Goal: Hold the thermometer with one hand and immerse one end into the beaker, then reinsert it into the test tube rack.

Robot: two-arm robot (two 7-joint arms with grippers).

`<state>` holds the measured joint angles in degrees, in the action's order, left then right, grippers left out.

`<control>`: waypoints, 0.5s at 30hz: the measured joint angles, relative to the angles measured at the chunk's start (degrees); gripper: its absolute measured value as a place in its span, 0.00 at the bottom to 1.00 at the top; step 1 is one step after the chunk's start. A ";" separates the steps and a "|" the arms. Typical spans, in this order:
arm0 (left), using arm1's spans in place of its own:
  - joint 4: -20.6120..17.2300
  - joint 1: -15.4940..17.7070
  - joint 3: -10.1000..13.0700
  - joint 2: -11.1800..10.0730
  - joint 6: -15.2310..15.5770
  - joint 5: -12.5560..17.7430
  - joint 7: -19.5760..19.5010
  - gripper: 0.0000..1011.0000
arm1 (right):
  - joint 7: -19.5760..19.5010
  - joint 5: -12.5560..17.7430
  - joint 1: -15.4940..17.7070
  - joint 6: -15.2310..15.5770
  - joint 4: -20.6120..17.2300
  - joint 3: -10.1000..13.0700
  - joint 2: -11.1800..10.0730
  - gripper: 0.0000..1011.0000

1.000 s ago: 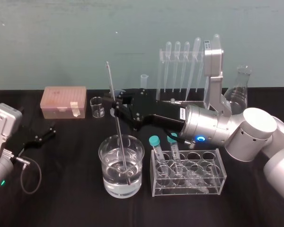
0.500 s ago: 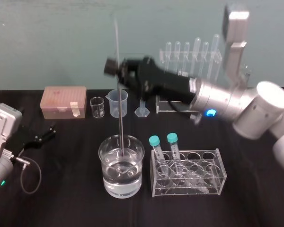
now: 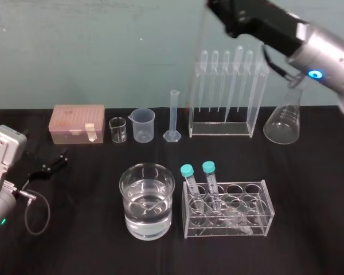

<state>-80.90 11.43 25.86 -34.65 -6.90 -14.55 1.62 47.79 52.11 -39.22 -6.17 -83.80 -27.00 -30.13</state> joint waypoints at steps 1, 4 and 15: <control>0.00 0.00 0.00 0.00 0.00 0.00 0.00 1.00 | -0.73 -0.14 0.48 0.00 -0.19 0.42 -0.47 0.06; 0.00 0.00 0.00 0.00 0.00 0.00 0.00 1.00 | -3.30 -0.55 2.72 0.32 -0.89 1.67 -2.13 0.06; 0.00 0.00 0.00 0.00 0.00 0.00 0.00 1.00 | -8.52 -0.69 12.19 3.73 -5.41 4.32 -6.96 0.06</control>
<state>-80.90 11.43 25.86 -34.65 -6.91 -14.55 1.62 39.27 51.42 -27.03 -2.44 -89.21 -22.68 -37.09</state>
